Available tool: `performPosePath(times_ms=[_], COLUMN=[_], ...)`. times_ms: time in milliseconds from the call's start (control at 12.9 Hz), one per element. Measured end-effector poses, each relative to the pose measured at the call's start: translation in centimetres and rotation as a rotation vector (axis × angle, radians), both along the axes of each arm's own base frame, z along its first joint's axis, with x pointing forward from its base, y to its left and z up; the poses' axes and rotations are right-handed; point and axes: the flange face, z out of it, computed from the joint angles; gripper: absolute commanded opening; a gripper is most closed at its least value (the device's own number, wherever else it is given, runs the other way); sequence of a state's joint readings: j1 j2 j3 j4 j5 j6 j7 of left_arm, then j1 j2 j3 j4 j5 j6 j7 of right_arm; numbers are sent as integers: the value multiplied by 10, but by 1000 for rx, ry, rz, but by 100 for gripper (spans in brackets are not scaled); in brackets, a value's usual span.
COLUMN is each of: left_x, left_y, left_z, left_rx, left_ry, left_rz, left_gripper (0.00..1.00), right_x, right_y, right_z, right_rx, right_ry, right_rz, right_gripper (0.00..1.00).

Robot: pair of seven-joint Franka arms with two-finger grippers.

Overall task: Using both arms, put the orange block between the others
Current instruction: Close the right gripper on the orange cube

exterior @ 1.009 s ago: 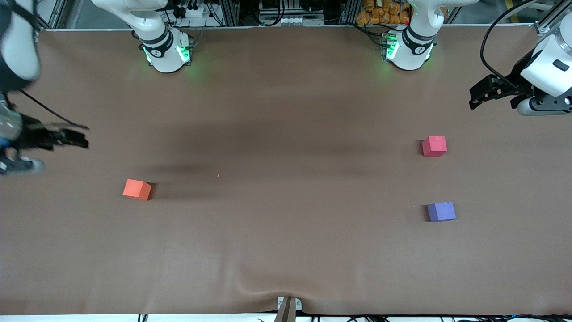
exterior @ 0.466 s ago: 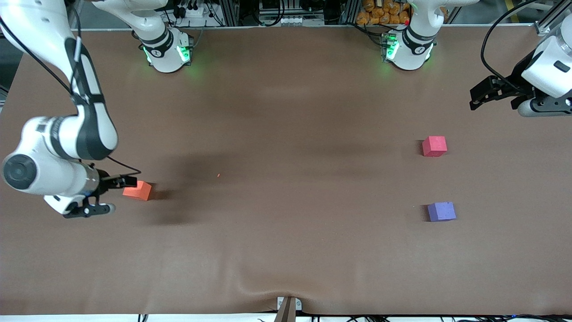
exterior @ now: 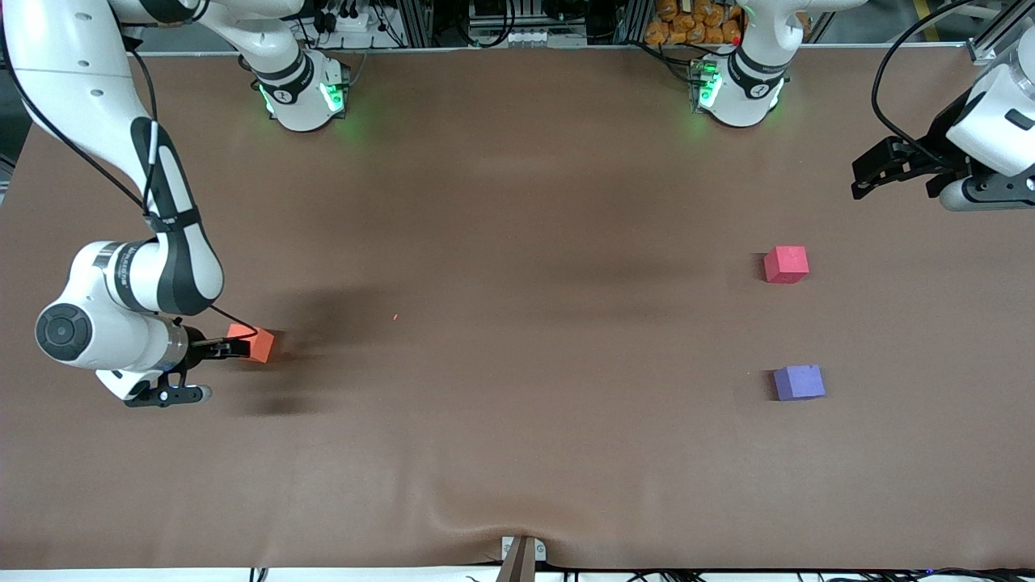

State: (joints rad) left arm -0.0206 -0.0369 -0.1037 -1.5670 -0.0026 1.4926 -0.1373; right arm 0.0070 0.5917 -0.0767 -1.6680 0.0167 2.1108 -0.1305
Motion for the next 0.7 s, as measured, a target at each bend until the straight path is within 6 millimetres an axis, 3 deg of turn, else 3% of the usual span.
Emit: performPosePath(times_ms=[698], left_x=[0], left_y=[-1], left_z=[0], left_rx=[0], left_ry=[0], left_rz=[-2], left_gripper=[100], right_x=[-6], right_y=[-6], right_z=[-35], right_rx=[33], right_ry=[48], right_rz=[-41], right_gripper=[100])
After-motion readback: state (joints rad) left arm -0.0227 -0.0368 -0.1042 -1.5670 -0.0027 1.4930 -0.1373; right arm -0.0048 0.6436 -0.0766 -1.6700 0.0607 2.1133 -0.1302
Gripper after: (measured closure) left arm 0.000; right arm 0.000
